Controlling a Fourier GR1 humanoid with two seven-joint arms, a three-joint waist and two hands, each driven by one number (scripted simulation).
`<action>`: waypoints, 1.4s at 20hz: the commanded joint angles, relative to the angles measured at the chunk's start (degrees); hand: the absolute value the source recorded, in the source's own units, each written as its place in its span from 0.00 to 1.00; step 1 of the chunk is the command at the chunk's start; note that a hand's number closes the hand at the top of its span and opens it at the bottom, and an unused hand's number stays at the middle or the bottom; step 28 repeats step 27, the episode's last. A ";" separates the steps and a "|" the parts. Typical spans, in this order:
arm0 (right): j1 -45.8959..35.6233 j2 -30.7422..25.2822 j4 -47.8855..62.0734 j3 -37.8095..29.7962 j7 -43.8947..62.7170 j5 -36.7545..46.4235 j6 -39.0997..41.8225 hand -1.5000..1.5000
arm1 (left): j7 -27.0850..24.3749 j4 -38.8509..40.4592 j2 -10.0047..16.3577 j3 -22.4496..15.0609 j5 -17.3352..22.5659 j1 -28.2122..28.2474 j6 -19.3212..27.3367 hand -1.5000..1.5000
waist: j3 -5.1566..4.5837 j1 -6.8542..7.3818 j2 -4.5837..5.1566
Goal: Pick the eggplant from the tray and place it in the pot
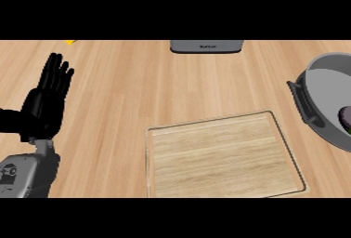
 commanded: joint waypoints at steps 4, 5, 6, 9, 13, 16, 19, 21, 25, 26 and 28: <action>7.36 -0.86 -11.62 -6.77 -3.38 -3.54 -11.18 0.00 | 1.01 0.72 1.16 1.49 -0.80 -2.07 0.87 0.50 | -0.11 -1.04 -0.35; 14.30 0.65 -16.46 -9.30 -7.87 -6.14 -12.49 0.00 | 1.54 -1.10 0.80 1.47 0.27 0.55 0.25 0.50 | -0.04 -1.60 -0.55; 15.28 -0.39 -18.63 -10.44 -9.12 -6.27 -13.31 0.00 | -0.09 -0.33 1.29 1.93 0.27 1.04 -0.59 0.50 | -0.06 -1.70 -0.52; 22.93 0.62 -26.79 -12.66 -10.21 -7.40 -15.20 0.00 | 3.39 -2.87 1.79 2.00 0.60 1.01 -0.07 0.50 | -0.08 -2.03 -0.79; 34.61 1.33 -37.45 -17.66 -13.47 -9.51 -15.14 0.00 | 0.40 -0.52 0.56 1.44 -0.67 0.33 -0.01 0.50 | -0.06 -1.80 -0.36; 42.08 1.05 -46.59 -17.97 -9.94 -8.69 -17.42 0.00 | -1.18 3.04 0.71 2.92 -0.22 -0.75 -0.33 0.50 | -0.22 -2.63 -0.43; 49.89 3.17 -55.52 -20.40 -10.31 -8.43 -19.09 0.00 | 0.47 -0.63 -0.10 1.10 -1.01 0.71 -0.07 0.50 | -0.17 -1.52 -0.35; 56.67 3.83 -63.31 -22.21 -10.28 -9.19 -17.82 0.00 | 0.74 0.67 -0.07 2.19 -0.18 -0.37 0.01 0.50 | -0.20 -2.19 -0.41; 64.87 9.24 -69.59 -27.27 -14.31 -9.08 -15.87 0.00 | 2.05 -3.80 -1.18 0.30 -2.01 1.24 1.08 0.50 | -0.07 -0.96 -0.21; 65.97 9.83 -68.84 -28.70 -14.57 -9.50 -15.12 0.00 | 0.51 2.66 -0.62 1.76 -0.89 -3.12 -0.38 0.50 | -0.07 -1.35 -0.08; 71.32 10.49 -73.75 -29.36 -15.01 -9.56 -13.86 0.00 | 0.87 0.18 0.00 2.63 -0.21 -0.23 -0.71 0.50 | -0.10 -1.42 -0.21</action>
